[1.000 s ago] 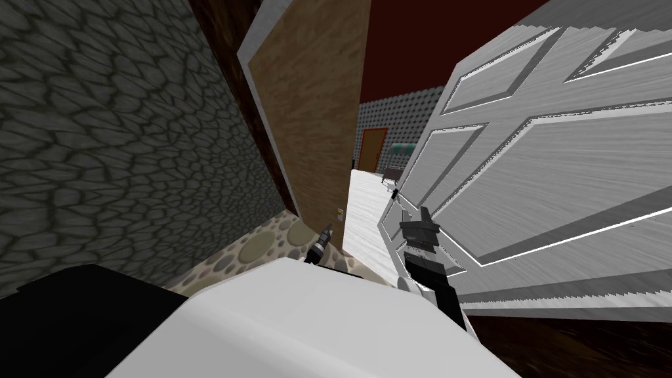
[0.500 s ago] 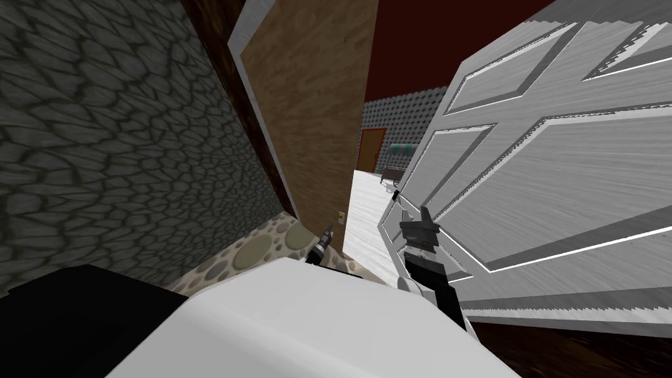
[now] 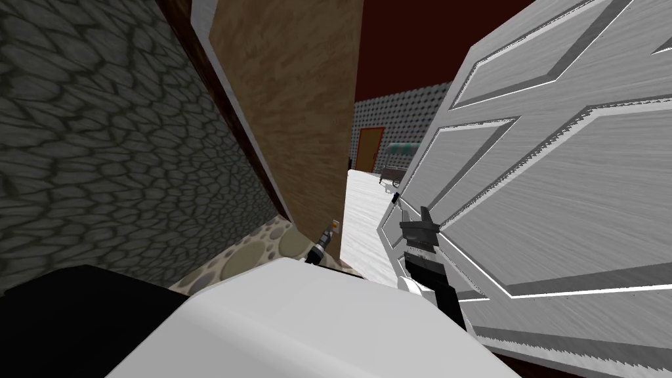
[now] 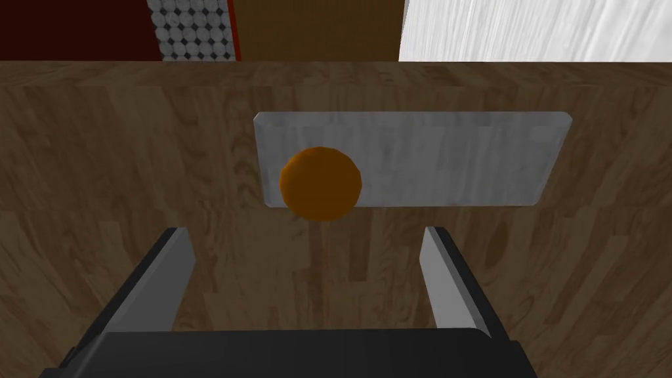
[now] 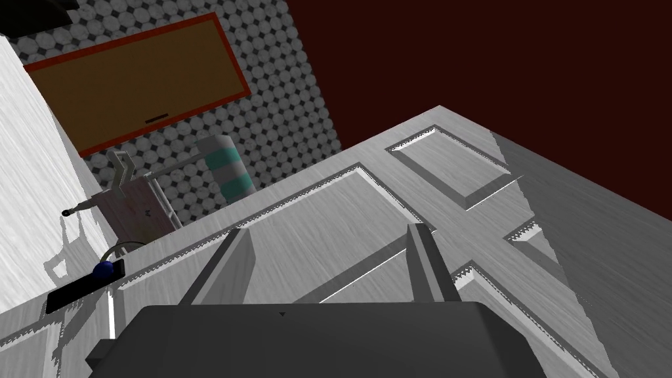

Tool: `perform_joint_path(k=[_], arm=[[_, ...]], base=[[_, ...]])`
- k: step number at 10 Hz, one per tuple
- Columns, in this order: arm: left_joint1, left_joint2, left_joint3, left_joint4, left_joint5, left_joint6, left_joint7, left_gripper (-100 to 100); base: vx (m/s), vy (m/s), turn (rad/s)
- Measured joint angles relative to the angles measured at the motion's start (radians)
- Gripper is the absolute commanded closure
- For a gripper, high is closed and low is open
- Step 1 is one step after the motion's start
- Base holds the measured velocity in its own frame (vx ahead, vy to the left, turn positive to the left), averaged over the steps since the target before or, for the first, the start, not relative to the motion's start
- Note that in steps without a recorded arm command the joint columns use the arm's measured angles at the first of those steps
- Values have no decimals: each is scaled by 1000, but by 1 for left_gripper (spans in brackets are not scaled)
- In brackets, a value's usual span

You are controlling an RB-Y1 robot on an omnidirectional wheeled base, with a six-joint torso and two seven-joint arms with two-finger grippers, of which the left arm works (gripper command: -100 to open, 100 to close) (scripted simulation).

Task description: Push the door open

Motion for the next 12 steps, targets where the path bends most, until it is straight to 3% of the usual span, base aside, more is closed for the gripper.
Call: perform_joint_path(k=[2,3,8,11,12], arm=[[-5,-7,6,11,2,-4,-1,-100],[-5,-8,5,11,2,-6,-1,100],[-5,-7,5,13,2,-1,-2,100],[5,-6,9,11,3,10,-7,100],[-11,-8,17,36,6,4,-10,100]], base=[[138,-46,-10],[-18,2,2],[-14,5,-3],[134,-64,38],[185,-99,36]])
